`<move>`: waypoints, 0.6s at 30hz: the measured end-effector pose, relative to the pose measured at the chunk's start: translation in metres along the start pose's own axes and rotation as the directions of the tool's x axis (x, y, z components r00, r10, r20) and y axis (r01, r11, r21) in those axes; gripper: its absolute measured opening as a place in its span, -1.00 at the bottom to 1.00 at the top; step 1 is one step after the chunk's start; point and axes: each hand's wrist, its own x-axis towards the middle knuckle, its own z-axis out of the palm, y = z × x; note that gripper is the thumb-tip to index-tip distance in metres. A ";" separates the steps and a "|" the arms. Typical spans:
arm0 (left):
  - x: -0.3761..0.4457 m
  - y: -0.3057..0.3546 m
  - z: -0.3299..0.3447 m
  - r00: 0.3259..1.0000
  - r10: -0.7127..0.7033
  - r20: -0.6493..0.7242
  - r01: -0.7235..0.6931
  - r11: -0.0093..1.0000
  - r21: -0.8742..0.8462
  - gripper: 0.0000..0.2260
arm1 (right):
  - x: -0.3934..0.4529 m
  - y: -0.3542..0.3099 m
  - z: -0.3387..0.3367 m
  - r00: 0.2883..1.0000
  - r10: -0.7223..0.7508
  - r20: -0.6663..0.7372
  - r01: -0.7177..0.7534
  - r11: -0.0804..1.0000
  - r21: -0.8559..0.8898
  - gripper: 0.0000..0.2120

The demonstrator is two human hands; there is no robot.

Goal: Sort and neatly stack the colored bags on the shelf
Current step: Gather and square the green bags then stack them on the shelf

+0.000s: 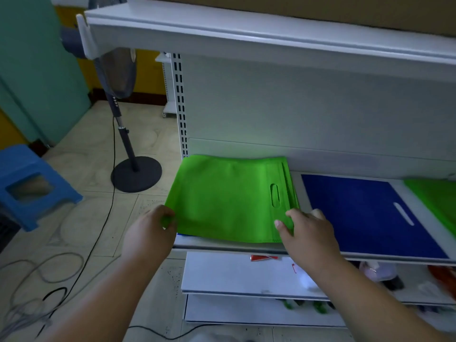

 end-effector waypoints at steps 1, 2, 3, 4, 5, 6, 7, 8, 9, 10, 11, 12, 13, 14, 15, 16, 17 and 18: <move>0.000 0.001 -0.001 1.000 -0.003 0.008 0.003 1.000 0.001 -0.82 | -0.004 -0.002 -0.001 1.000 0.005 0.011 -0.005 0.999 0.036 -0.55; 0.000 0.001 -0.001 1.000 -0.014 0.013 0.014 1.000 0.002 -0.81 | -0.008 -0.004 -0.002 1.000 0.008 0.010 -0.009 0.998 0.064 -0.56; -0.001 0.000 -0.003 0.999 -0.030 0.014 0.030 1.000 0.006 -0.81 | -0.011 -0.004 -0.002 1.000 0.012 -0.006 -0.011 0.998 0.069 -0.56; -0.003 -0.002 -0.005 0.999 -0.045 0.007 0.045 0.999 0.016 -0.80 | -0.015 -0.004 -0.002 0.999 0.023 -0.033 -0.021 0.999 0.048 -0.55; -0.005 -0.004 -0.007 0.999 -0.049 -0.003 0.049 0.998 0.029 -0.80 | -0.018 -0.002 0.000 0.998 0.049 -0.050 -0.048 0.999 0.023 -0.54; -0.008 -0.007 -0.009 0.999 -0.042 -0.010 0.043 0.998 0.039 -0.82 | -0.022 0.000 0.001 0.995 0.087 -0.052 -0.087 0.996 0.007 -0.51; -0.011 -0.009 -0.011 1.000 -0.030 -0.001 0.030 0.999 0.042 -0.83 | -0.024 0.002 0.002 0.992 0.124 -0.030 -0.124 0.992 0.006 -0.47; -0.013 -0.011 -0.012 0.999 -0.019 0.032 0.018 0.999 0.029 -0.85 | -0.027 0.003 0.002 0.988 0.152 0.017 -0.152 0.988 0.036 -0.42; -0.016 -0.012 -0.011 0.996 -0.016 0.082 0.017 1.000 -0.004 -0.86 | -0.027 0.003 0.001 0.983 0.170 0.074 -0.177 0.979 0.097 -0.39; -0.018 -0.012 -0.010 0.991 -0.023 0.134 0.030 0.998 -0.050 -0.86 | -0.026 0.002 0.000 0.974 0.184 0.134 -0.206 0.962 0.179 -0.38; -0.019 -0.012 -0.007 0.984 -0.035 0.177 0.052 0.995 -0.091 -0.85 | -0.024 0.000 -0.002 0.967 0.183 0.176 -0.227 0.935 0.272 -0.40; -0.021 -0.011 -0.004 0.979 -0.042 0.200 0.066 0.991 -0.116 -0.84 | -0.023 -0.001 -0.004 0.967 0.171 0.190 -0.229 0.910 0.345 -0.42; -0.023 -0.009 -0.002 0.977 -0.042 0.208 0.068 0.990 -0.123 -0.83 | -0.021 -0.001 -0.007 0.974 0.146 0.172 -0.202 0.903 0.379 -0.46; -0.026 -0.006 0.000 0.978 -0.041 0.205 0.067 0.990 -0.121 -0.82 | -0.021 0.000 -0.010 0.985 0.115 0.131 -0.157 0.912 0.380 -0.49; -0.030 -0.002 0.002 0.981 -0.040 0.191 0.064 0.991 -0.118 -0.81 | -0.021 0.002 -0.014 0.994 0.081 0.077 -0.104 0.925 0.366 -0.52; -0.034 0.004 0.005 0.986 -0.035 0.160 0.053 0.992 -0.112 -0.81 | -0.021 0.007 -0.019 0.999 0.048 0.016 -0.051 0.937 0.347 -0.55; -0.039 0.012 0.008 0.993 -0.022 0.119 0.035 0.994 -0.106 -0.82 | -0.022 0.014 -0.023 0.999 0.022 -0.042 -0.007 0.944 0.330 -0.58; -0.044 0.022 0.012 0.997 -0.008 0.073 0.016 0.993 -0.114 -0.82 | -0.022 0.024 -0.027 0.996 0.011 -0.094 0.019 0.949 0.314 -0.60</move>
